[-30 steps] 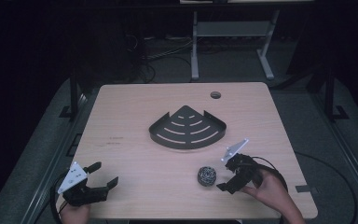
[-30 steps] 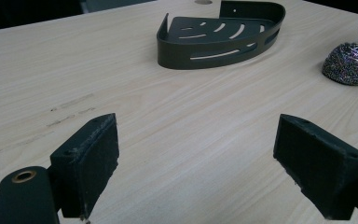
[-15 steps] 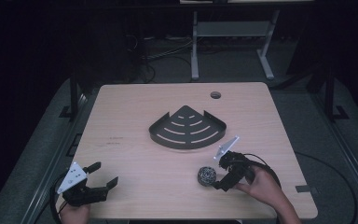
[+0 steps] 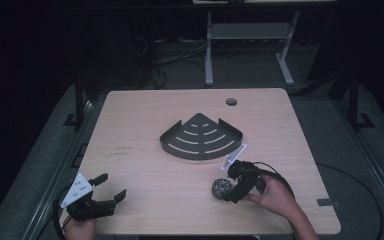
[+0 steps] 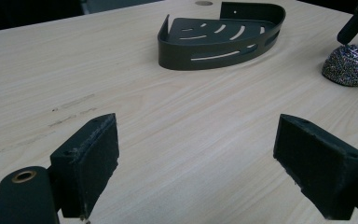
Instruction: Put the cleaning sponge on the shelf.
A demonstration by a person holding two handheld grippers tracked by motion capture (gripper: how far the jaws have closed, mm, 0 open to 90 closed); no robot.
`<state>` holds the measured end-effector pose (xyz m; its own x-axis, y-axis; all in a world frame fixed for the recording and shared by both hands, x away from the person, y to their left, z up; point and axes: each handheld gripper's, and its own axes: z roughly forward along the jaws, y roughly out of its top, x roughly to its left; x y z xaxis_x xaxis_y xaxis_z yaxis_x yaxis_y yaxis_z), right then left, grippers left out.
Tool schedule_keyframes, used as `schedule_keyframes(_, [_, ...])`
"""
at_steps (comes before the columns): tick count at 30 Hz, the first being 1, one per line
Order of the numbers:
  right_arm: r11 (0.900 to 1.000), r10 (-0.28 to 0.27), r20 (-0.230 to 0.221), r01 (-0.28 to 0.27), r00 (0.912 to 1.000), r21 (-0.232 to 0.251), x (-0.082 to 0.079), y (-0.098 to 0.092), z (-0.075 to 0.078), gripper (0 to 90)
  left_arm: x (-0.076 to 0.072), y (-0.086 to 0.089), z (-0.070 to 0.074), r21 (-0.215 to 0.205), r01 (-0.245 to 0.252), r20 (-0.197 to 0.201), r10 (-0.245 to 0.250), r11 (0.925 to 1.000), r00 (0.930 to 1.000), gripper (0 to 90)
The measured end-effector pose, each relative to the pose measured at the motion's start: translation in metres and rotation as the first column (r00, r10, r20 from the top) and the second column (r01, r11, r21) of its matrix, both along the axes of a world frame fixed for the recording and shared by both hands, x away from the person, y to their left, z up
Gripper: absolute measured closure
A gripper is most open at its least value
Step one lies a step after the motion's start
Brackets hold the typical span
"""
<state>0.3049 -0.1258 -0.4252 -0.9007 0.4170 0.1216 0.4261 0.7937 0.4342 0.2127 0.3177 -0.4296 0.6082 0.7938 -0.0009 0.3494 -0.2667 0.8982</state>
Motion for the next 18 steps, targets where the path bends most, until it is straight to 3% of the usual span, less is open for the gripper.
schedule_keyframes(18, [0.998, 0.035, -0.017, -0.036, 0.9992, -0.044, 0.006, 0.017, -0.008, 17.8, -0.001, 0.000, 0.000, -0.001, -0.002, 0.001, 0.002, 1.0000, 1.0000, 13.4])
